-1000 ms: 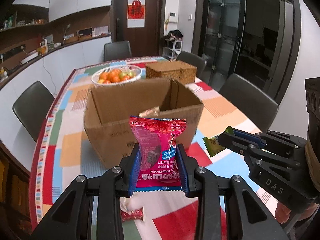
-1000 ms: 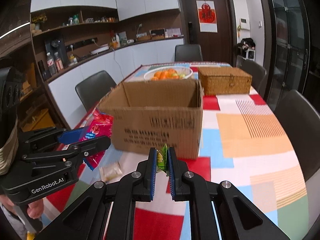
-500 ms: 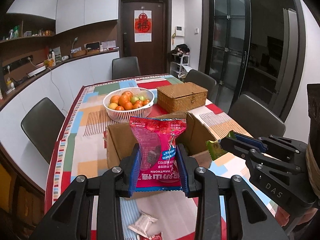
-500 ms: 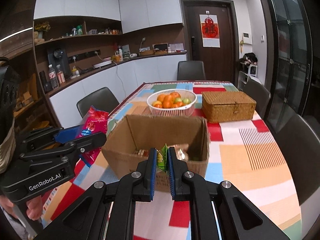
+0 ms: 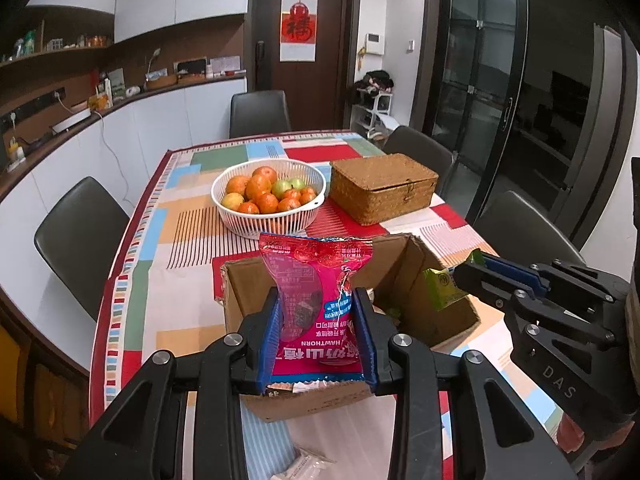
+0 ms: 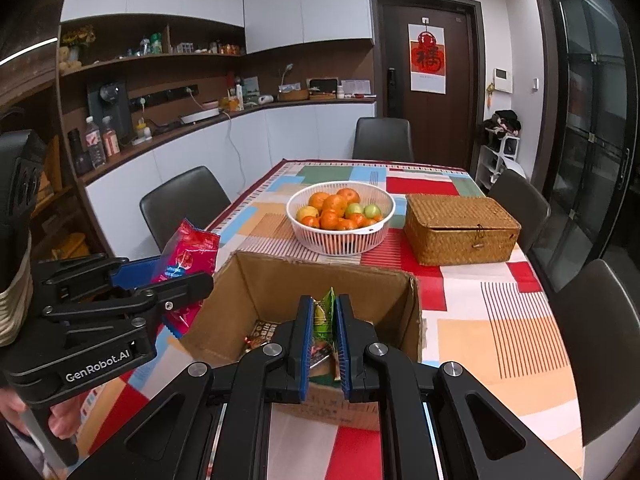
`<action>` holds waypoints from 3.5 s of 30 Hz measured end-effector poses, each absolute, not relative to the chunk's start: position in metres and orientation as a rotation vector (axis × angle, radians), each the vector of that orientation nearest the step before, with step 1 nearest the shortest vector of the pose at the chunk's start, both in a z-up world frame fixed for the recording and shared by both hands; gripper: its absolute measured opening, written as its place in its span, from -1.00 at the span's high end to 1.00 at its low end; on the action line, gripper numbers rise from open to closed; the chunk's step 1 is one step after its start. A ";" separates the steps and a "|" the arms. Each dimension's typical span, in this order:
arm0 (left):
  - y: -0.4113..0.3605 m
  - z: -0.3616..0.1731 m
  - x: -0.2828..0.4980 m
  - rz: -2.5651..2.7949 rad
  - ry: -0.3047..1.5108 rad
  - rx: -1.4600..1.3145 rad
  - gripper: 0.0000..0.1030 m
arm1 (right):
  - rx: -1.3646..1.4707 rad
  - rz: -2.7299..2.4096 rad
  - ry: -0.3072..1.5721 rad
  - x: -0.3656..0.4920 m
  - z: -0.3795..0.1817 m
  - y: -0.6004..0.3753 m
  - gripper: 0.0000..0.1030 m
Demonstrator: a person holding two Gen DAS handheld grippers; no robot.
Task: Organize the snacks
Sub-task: 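Carry both candies into the cardboard box and open both grippers, then move both grippers to the white bar and red candy, then grasp the white bar with the left gripper while the right grasps the red candy, then carry the white bar and red candy into the box and open both grippers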
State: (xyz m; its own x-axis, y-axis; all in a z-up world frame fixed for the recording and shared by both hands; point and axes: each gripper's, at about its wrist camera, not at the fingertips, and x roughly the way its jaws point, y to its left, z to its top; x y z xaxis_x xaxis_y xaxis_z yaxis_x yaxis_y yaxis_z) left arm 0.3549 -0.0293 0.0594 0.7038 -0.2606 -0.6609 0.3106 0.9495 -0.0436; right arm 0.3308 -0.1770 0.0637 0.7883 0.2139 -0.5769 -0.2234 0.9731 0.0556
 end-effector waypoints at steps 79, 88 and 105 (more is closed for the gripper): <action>0.020 -0.130 0.290 -0.526 1.046 0.183 0.04 | -0.242 0.766 1.083 0.266 -0.136 -0.047 0.21; 0.009 -0.142 0.301 -0.531 1.082 0.183 0.30 | -0.158 0.728 1.111 0.270 -0.144 -0.062 0.49; 0.010 -0.119 0.273 -0.368 1.016 0.188 0.43 | -0.114 0.504 1.088 0.263 -0.138 -0.092 0.54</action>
